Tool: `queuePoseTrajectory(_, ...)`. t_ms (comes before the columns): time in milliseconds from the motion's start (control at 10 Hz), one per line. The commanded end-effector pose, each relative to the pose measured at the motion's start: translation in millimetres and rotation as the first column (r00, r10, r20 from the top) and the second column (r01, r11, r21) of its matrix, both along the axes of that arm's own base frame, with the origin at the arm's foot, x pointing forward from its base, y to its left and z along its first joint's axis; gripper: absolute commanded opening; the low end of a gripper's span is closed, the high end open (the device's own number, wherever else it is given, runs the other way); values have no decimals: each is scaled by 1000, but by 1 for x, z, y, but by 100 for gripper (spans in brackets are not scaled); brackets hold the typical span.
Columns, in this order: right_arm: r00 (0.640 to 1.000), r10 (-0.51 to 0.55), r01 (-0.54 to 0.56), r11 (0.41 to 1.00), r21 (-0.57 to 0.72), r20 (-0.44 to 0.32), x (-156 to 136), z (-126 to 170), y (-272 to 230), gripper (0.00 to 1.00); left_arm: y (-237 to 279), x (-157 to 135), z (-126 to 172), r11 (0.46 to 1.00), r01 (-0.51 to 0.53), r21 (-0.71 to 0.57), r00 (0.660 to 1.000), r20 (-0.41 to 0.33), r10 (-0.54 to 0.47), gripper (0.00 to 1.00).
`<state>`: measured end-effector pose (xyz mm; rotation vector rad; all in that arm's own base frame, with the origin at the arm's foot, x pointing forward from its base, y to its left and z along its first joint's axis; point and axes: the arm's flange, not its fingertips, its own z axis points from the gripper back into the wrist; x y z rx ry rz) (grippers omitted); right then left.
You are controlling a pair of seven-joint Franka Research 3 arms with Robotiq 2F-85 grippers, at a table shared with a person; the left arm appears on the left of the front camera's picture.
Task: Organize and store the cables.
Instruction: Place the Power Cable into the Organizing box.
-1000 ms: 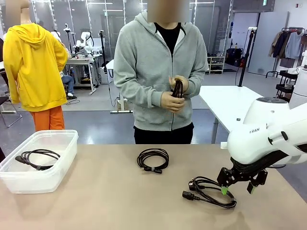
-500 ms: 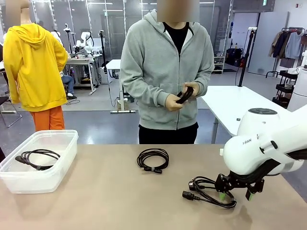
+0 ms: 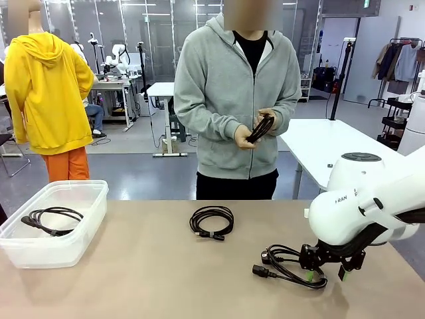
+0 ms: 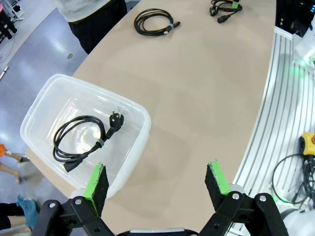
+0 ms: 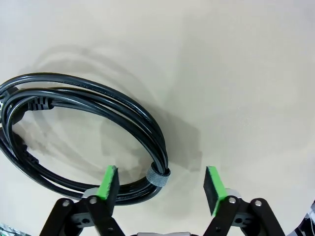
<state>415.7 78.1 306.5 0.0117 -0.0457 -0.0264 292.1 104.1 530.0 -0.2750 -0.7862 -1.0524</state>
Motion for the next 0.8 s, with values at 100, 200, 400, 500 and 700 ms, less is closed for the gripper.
queuePoseTrajectory(100, 999, -32, 33, 999, -35, 25, -26, -10, 1, 53, 0, 0, 0, 1000, -10, -7, 1000, -7, 10, 100)
queuePoseTrajectory(200, 999, -40, 41, 999, -34, 26, -26, -10, 1, 65, 0, 0, 0, 1000, -10, -7, 1000, -7, 10, 100)
queuePoseTrajectory(400, 999, -46, 47, 998, -29, 24, -25, -10, 0, 45, 0, 0, 0, 1000, -10, -7, 1000, -7, 10, 100)
queuePoseTrajectory(500, 999, -43, 44, 999, -28, 23, -25, -10, 0, 14, 0, 0, 0, 1000, -10, -7, 1000, -7, 10, 100)
queuePoseTrajectory(700, 999, -45, 46, 999, -27, 24, -24, -9, -1, 0, 0, 0, 0, 1000, -10, -7, 1000, -7, 10, 100)
